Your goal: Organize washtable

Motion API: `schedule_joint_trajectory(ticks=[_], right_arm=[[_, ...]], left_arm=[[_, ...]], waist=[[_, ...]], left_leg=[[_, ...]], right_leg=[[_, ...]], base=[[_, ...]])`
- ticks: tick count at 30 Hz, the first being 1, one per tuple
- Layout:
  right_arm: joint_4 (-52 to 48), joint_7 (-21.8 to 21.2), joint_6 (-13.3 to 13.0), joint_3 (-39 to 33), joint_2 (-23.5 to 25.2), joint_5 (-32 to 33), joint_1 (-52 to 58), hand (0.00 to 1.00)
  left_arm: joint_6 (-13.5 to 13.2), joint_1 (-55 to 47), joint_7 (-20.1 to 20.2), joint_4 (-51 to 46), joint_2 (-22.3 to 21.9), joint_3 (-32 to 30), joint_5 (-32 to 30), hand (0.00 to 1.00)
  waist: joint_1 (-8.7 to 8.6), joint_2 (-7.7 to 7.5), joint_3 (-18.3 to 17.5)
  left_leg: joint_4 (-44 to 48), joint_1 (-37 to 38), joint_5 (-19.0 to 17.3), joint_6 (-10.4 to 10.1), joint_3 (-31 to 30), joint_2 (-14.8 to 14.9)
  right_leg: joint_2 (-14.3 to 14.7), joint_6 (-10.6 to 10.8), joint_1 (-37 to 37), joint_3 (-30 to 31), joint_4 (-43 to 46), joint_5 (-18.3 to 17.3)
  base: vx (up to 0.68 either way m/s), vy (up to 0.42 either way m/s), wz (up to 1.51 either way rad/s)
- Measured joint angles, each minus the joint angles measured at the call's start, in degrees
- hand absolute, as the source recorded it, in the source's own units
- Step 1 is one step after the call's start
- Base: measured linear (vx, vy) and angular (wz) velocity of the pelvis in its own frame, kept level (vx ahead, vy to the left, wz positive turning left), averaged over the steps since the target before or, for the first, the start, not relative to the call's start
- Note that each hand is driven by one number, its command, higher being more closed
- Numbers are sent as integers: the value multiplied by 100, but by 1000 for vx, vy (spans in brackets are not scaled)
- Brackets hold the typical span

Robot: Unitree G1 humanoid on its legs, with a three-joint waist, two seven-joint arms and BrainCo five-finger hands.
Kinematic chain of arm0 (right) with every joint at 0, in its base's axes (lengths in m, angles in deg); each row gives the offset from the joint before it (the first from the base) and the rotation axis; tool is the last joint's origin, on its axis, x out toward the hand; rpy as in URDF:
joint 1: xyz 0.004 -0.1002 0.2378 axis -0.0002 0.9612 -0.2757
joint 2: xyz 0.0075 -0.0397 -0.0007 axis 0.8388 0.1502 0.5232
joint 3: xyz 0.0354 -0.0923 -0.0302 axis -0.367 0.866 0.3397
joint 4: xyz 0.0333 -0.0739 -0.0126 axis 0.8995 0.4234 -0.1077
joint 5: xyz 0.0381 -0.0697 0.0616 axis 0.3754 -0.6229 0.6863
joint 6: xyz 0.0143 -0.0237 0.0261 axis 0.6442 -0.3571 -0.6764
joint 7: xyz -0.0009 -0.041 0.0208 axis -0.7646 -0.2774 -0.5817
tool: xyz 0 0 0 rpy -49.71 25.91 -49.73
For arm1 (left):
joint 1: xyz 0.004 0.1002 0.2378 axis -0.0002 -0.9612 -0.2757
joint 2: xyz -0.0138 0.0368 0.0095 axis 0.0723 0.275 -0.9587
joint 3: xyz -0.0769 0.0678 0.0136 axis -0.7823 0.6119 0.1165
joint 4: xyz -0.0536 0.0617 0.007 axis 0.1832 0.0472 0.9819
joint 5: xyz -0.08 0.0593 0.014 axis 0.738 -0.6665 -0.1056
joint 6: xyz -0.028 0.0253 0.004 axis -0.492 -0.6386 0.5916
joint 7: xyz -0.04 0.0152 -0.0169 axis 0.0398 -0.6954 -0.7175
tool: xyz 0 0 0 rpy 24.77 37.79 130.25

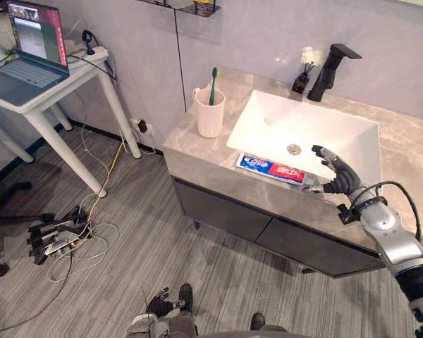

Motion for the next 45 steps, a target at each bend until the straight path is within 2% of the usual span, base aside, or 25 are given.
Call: schedule_joint_trajectory(ticks=[4,9,12,15,19,26,28,29,30,33,38,42,45], right_arm=[[11,-23,0,169,0,0,0,0],[55,-113,-1,344,1,0,-154,0],[80,-113,0,415,1,0,-254,0],[101,-112,0,434,2,0,-287,0],[188,-107,-7,436,2,0,-371,0],[278,-108,-4,461,2,4,-372,0],[278,-109,-4,460,2,5,-377,0],[276,-107,-9,460,1,5,-386,0],[278,-104,-9,459,-4,5,-420,0],[280,-106,-8,460,-21,6,-441,0],[318,-99,-9,460,-20,7,-442,0],[458,-122,-5,485,-1,8,-557,0],[458,-139,-6,596,2,11,-561,0]], left_arm=[[-2,0,4,-85,6,-4,12,0],[-8,5,3,-220,110,-19,100,0],[-11,9,-2,-241,128,-19,108,0],[-12,9,-8,-247,126,-19,113,0],[-8,8,-10,-244,118,-16,112,0],[-12,14,-10,-249,58,-15,129,0],[-14,17,-4,-259,55,-15,199,0],[-15,17,-1,-277,81,-18,218,0],[-14,16,-10,-276,44,-17,220,0],[-13,12,-6,-276,28,-14,219,0],[-15,17,2,-360,70,-16,220,0],[-67,31,1,-400,165,-17,220,0],[-67,30,-7,-397,182,-17,218,0]], waist=[[67,-38,21],[87,-199,114],[93,-240,137],[115,-231,141],[111,-163,185],[109,-15,266],[116,-11,270],[117,-69,278],[121,-38,316],[141,-12,320],[232,-93,312],[252,-247,343],[243,-271,354]], left_leg=[[2,-68,4,6,26,-55],[4,-60,94,83,33,-235],[5,-47,67,127,33,-266],[3,9,45,122,35,-186],[1,81,-45,81,33,-12],[1,37,-51,90,21,62],[1,-22,-37,69,29,43],[1,-49,-18,48,42,-37],[1,-56,-10,35,38,-47],[2,-68,-8,34,40,15],[4,-74,125,44,53,-52],[6,-74,144,73,31,-157],[3,-5,126,86,31,-144]], right_leg=[[-42,31,-10,138,-92,-10],[-235,115,22,147,-71,81],[-262,185,61,89,-63,141],[-147,178,92,91,-59,320],[21,65,86,100,-18,547],[62,65,46,93,-21,538],[47,5,-12,90,-25,419],[-31,-30,-28,92,-36,154],[0,-32,-75,89,-6,69],[29,-12,-104,123,-26,46],[-23,63,-96,243,-52,90],[-122,90,-66,205,-55,179],[-98,130,3,184,-54,247]], base=[[20,22,-4],[86,40,5],[105,28,8],[63,13,-1],[2,2,-12],[-56,-3,-1],[-77,-26,-3],[-82,-42,3],[-90,-36,3],[-51,-19,1],[77,-2,-10],[108,23,5],[44,14,3]])
